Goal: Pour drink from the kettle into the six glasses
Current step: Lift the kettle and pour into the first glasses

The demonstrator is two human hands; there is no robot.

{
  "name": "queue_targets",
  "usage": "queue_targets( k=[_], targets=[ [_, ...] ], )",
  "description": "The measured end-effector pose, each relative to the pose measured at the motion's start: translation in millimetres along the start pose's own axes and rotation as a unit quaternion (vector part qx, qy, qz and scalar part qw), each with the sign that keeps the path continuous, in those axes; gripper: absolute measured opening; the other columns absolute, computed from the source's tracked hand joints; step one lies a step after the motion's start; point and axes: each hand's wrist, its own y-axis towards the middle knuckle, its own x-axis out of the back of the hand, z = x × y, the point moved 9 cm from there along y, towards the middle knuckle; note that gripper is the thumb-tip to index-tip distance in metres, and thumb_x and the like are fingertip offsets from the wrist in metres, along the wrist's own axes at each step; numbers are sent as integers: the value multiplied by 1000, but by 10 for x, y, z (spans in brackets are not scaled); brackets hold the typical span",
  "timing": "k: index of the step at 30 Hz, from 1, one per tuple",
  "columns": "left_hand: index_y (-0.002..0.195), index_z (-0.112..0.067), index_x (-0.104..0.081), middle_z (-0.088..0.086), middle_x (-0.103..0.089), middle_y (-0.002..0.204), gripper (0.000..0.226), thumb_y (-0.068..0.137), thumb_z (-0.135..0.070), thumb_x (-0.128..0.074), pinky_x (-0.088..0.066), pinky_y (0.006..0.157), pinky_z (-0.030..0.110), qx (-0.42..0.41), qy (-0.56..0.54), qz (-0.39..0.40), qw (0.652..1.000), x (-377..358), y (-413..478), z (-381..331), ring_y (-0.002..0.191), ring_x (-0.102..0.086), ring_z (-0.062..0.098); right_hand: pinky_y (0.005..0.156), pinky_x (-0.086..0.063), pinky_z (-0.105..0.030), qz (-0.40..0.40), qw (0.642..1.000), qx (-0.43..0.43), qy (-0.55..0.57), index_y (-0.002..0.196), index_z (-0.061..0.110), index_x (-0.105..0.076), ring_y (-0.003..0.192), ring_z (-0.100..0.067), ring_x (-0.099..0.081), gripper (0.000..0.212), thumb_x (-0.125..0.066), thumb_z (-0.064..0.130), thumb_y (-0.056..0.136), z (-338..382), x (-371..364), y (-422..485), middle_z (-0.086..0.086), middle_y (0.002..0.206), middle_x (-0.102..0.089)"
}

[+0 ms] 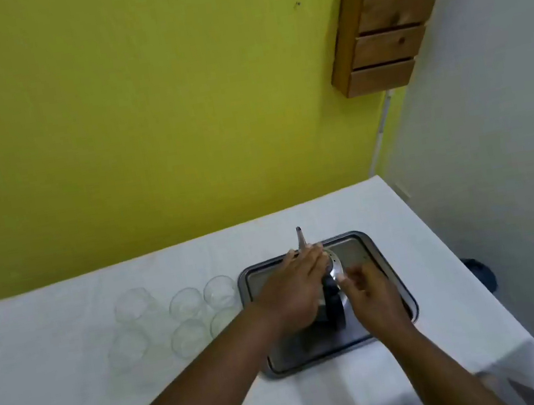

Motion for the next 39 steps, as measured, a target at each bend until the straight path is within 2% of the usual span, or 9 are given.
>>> queue_targets(
  k=[2, 6, 12, 16, 19, 22, 24, 30, 39],
  targets=[
    [153, -6, -11, 12, -4, 164, 79, 81, -2, -45, 5, 122, 40, -3, -5, -4, 1000, -94, 20, -33, 151, 2, 26, 67, -49, -30, 9, 998, -46, 41, 90, 7, -66, 78, -25, -66, 26, -67, 32, 98, -178, -110, -58, -9, 82, -70],
    [153, -4, -11, 15, -5, 164, 78, 83, -4, -44, 5, 122, 42, 8, -3, -23, 1000, -251, 34, -60, 151, 4, 28, 59, -45, -17, 49, 994, -72, 70, 69, 15, -59, 64, -16, -58, 38, -60, 35, 101, -363, -361, -149, -4, 68, -63],
    [152, -4, -14, 15, -9, 163, 83, 84, -19, -58, -4, 123, 50, 28, 18, -36, 999, -331, 52, -71, 151, -1, 29, 58, -47, -22, 57, 963, -100, 243, 71, 9, -60, 60, -13, -55, 42, -52, 30, 106, -455, -552, -199, -3, 62, -61],
    [153, -7, -13, 13, -9, 164, 79, 85, -12, -53, -4, 122, 51, 38, 19, -41, 998, -331, 51, -76, 151, -1, 28, 56, -44, -21, 5, 951, -125, 282, 72, 11, -59, 58, -8, -52, 39, -52, 26, 107, -550, -591, -204, 6, 59, -58],
    [153, -7, -14, 12, -10, 164, 76, 85, -13, -49, -4, 122, 51, 42, 16, -38, 998, -311, 47, -105, 151, -2, 28, 68, -44, -38, -55, 943, -143, 296, 70, 13, -63, 71, -22, -53, 35, -53, 23, 102, -636, -536, -180, -8, 70, -59],
    [153, -7, -14, 11, -9, 164, 69, 91, -22, -39, -3, 122, 51, 48, 11, -35, 998, -295, 47, -157, 152, -1, 27, 69, -39, -44, -90, 940, -139, 297, 52, 28, -56, 68, -24, -47, 39, -52, 25, 91, -622, -376, -119, 0, 62, -55],
    [153, -7, -13, 11, -9, 164, 68, 92, -25, -37, -3, 122, 51, 58, 10, -33, 998, -270, 35, -175, 152, 0, 27, 68, -38, -42, -90, 944, -124, 292, 46, 30, -57, 62, -17, -47, 41, -51, 26, 86, -570, -272, -58, 12, 51, -53],
    [151, -4, -21, 14, -19, 162, 66, 91, -31, -24, -10, 121, 51, 76, 34, -102, 991, 56, -102, -294, 151, -9, 29, 67, -44, -39, -75, 957, -54, 275, 43, 26, -56, 61, -23, -52, 43, -51, 22, 86, -262, 22, 119, 9, 48, -53],
    [147, -5, -33, 14, -28, 159, 61, 91, -28, -42, -15, 120, 50, 168, 10, -219, 961, 751, -589, -284, 150, -17, 28, 47, -39, -19, 16, 955, 5, 297, 42, 24, -50, 47, -13, -43, 39, -53, 24, 80, 542, -25, 176, 14, 45, -42]
  ],
)
